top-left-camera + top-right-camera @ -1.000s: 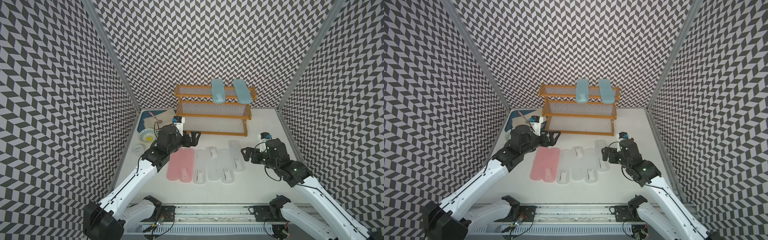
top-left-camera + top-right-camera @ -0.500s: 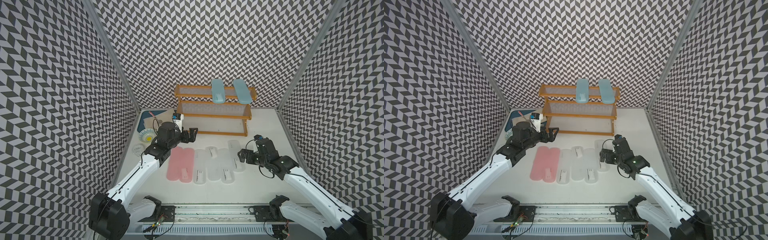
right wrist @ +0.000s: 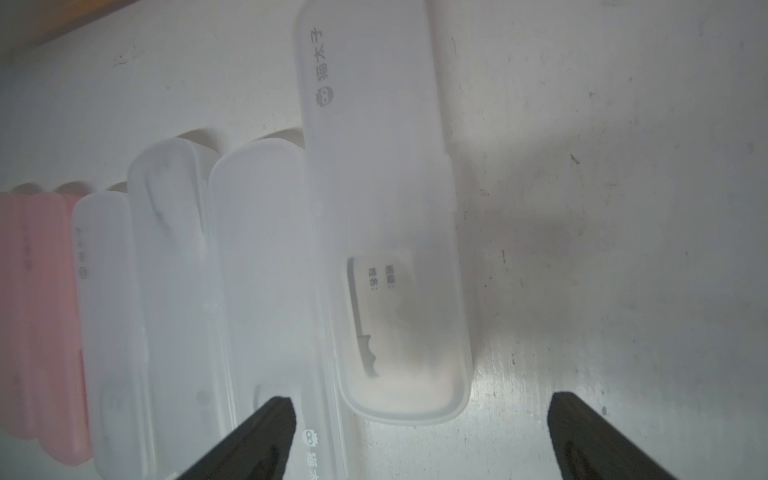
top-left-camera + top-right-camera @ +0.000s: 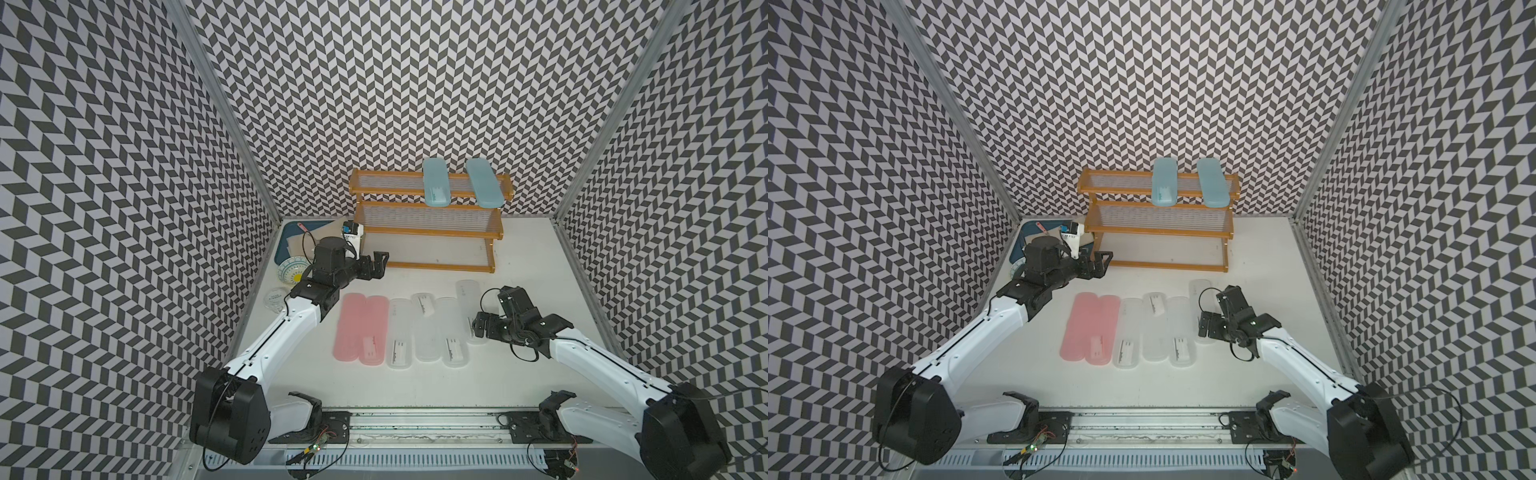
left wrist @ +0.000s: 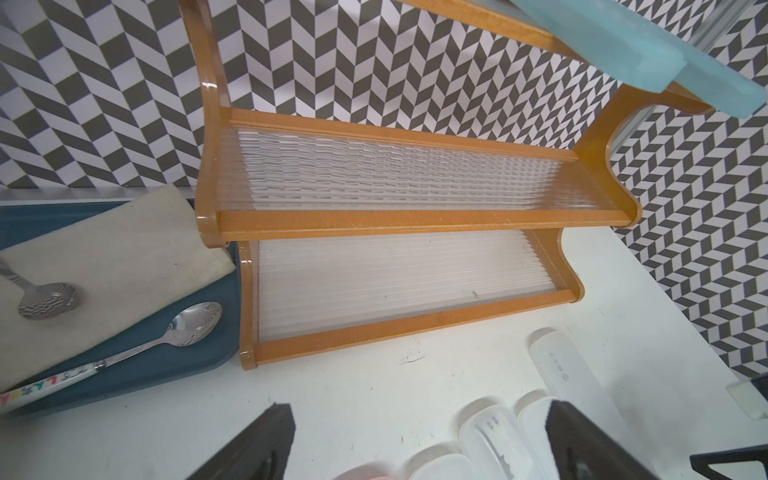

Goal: Place the pencil cases on the shelf according to color
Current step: Adjust the pencil case at the center of the board.

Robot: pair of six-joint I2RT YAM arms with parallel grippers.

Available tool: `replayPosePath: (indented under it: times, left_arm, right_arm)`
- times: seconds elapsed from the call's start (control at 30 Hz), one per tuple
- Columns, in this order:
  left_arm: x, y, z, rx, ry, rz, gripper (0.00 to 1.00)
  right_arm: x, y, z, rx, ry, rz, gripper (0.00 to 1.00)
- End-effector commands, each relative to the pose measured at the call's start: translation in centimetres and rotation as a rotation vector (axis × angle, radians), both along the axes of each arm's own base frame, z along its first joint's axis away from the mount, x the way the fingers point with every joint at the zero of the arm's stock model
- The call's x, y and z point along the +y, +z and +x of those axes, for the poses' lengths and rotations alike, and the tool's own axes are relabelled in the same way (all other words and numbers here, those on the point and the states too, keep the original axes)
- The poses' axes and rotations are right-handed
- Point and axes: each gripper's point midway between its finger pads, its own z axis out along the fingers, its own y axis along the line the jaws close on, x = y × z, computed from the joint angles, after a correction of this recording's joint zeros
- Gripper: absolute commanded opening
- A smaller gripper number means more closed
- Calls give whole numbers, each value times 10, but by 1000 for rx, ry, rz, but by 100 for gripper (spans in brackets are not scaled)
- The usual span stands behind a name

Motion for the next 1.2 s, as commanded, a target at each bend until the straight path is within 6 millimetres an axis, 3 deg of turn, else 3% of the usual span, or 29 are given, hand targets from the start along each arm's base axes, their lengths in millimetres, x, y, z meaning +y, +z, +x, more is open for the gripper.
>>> replayPosePath:
  times: [0.0, 0.13, 0.43, 0.6, 0.8, 0.87, 1.0, 1.17]
  left_arm:
    - [16, 21, 4, -27, 41, -18, 100]
    - [30, 15, 9, -5, 67, -59, 100]
    - [29, 2, 15, 45, 45, -77, 100]
    - [25, -3, 14, 60, 31, -93, 100]
    - [21, -5, 14, 71, 12, -102, 100]
    - [21, -4, 14, 69, 11, -104, 100]
    - [19, -4, 13, 69, 2, -111, 100]
    - [19, -5, 14, 73, 0, -113, 100]
  right_arm:
    - [9, -2, 9, -35, 6, 19, 99]
    - [13, -8, 9, -35, 14, 15, 100]
    - [17, -26, 9, -7, 21, -18, 100]
    - [-6, -35, 7, 9, -72, -115, 100]
    - [-29, -26, 12, -21, -160, -181, 100]
    - [-27, -17, 17, -40, -147, -176, 100]
    - [0, 5, 26, -104, -10, -94, 100]
    - [19, 8, 30, -110, 72, -50, 100]
